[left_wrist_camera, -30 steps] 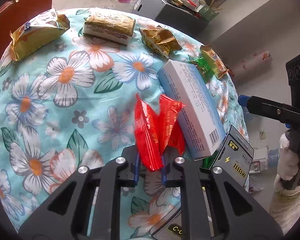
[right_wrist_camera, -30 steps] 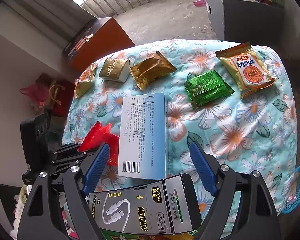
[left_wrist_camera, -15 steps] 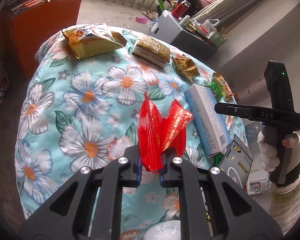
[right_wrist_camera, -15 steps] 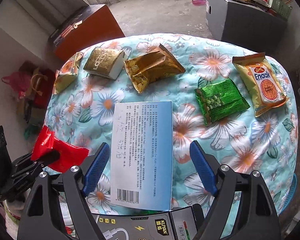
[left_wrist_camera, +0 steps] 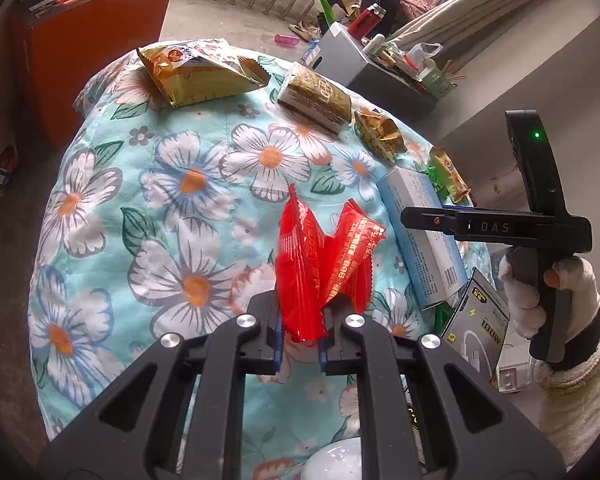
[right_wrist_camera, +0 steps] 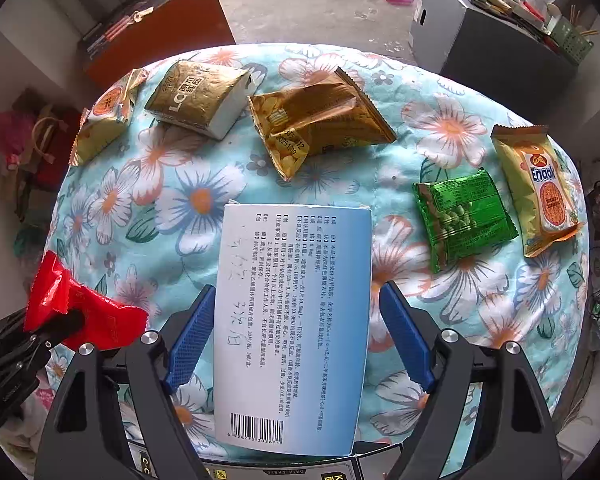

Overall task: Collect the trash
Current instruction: 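Grasp the red plastic wrapper with the left tool while the right tool grasps the white-blue box, then carry the red wrapper and white-blue box in both tools over the wastebasket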

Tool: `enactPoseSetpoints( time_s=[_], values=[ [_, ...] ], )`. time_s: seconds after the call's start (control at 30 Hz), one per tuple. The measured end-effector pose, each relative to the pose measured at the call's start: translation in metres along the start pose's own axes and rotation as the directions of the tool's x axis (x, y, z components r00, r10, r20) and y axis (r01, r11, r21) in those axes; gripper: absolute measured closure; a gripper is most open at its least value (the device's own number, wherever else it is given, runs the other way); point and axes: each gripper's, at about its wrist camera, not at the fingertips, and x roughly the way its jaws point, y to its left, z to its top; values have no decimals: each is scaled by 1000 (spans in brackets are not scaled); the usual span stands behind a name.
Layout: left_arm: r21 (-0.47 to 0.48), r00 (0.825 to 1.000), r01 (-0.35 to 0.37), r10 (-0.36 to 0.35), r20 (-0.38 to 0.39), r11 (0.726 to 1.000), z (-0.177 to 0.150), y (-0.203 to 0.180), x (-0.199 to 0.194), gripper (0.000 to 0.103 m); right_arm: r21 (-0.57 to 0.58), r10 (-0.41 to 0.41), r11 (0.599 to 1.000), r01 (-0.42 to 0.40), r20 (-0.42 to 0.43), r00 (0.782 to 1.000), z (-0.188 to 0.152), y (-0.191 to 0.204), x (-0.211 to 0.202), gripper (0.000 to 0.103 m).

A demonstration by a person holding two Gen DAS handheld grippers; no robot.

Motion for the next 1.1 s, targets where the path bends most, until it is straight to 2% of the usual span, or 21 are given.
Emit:
enactPoseSetpoints(
  time_s=[0.1,0.27,0.47,0.63,0.83,1.1],
  values=[
    [-2,1000,-1,1,5,1000,0,1,-1,92,4,16,1000,-16,4,1000,1,-1,1,32],
    [-11,999,3,-2,32,1000,0,5,-14,92,11,9,1000,-10,65,998,2,0,-8,33],
    [2,994,3,-3,106,1000,4,-5,-44,92,64,115,990,-127,175,978,-1,-13,-43,33],
    [33,987,-4,-1,160,999,2,-24,-70,92,97,164,975,-199,285,944,-9,-29,-81,33],
    [89,981,-7,-10,192,996,-4,-63,-99,92,112,210,955,-273,392,895,-35,-51,-134,33],
    [236,985,1,-42,169,972,-26,-147,-114,92,108,222,944,-312,490,843,-109,-101,-204,33]
  ],
)
